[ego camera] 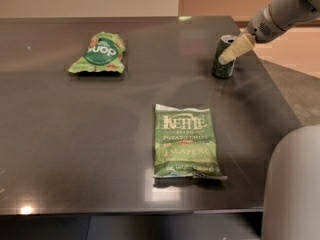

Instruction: Knock green can over

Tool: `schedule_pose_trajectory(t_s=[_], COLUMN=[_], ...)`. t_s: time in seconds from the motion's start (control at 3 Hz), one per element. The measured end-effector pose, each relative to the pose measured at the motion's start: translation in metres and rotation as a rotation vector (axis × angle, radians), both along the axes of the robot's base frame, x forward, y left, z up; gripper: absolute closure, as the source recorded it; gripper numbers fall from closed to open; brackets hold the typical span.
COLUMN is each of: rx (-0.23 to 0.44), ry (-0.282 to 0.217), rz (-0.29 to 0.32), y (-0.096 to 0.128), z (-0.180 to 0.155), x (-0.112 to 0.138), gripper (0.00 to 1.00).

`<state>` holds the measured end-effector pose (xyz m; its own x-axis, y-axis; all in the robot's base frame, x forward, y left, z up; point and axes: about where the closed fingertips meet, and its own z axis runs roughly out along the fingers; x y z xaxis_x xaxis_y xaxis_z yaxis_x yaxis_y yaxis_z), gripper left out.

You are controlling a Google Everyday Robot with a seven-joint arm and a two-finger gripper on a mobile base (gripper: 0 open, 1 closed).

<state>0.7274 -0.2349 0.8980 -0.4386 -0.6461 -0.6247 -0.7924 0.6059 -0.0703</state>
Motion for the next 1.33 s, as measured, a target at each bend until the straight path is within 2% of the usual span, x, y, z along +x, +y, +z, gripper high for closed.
schedule_pose_trajectory(t_s=[0.33, 0.67, 1.0, 1.33], rx=[0.005, 0.004, -0.080, -0.252], ry=[0.000, -0.001, 0.009, 0.039], rz=[0.004, 0.039, 0.089, 0.143], y=[-0.002, 0.006, 0.019, 0.032], z=[-0.002, 0.001, 0.013, 0.028], x=[0.001, 0.000, -0.007, -0.017], gripper=[0.43, 0.66, 0.89, 1.00])
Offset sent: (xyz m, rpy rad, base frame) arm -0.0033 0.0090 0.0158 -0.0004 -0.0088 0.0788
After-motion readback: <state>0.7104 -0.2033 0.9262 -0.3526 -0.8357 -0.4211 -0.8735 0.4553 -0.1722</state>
